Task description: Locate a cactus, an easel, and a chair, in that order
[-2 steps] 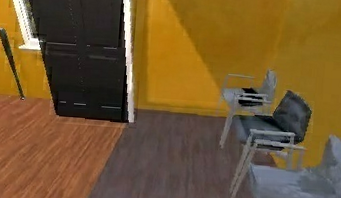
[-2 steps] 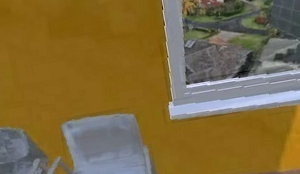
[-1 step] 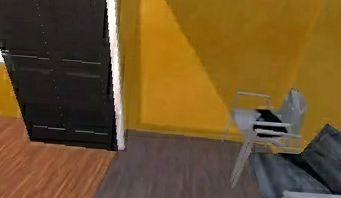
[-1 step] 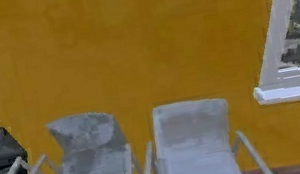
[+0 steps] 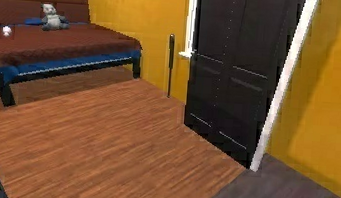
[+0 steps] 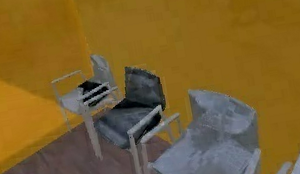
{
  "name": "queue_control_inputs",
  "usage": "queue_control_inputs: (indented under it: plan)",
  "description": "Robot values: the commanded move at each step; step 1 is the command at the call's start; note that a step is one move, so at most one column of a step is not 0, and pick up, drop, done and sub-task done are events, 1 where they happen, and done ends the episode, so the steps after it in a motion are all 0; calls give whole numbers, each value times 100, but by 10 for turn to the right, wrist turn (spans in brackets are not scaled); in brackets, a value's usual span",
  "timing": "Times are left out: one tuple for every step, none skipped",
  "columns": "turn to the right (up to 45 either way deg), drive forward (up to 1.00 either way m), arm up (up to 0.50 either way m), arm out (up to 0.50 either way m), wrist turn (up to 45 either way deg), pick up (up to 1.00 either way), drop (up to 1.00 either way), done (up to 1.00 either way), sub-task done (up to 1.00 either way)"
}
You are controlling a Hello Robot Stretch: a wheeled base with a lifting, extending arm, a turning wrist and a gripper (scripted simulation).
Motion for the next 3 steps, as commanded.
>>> queue_control_inputs:
  plan:
    - [-90,0,0,0,0,0,0,0,0]
    - [0,40,0,0,0,0,0,0,0]
    - [-240,0,0,0,0,0,0,0,0]
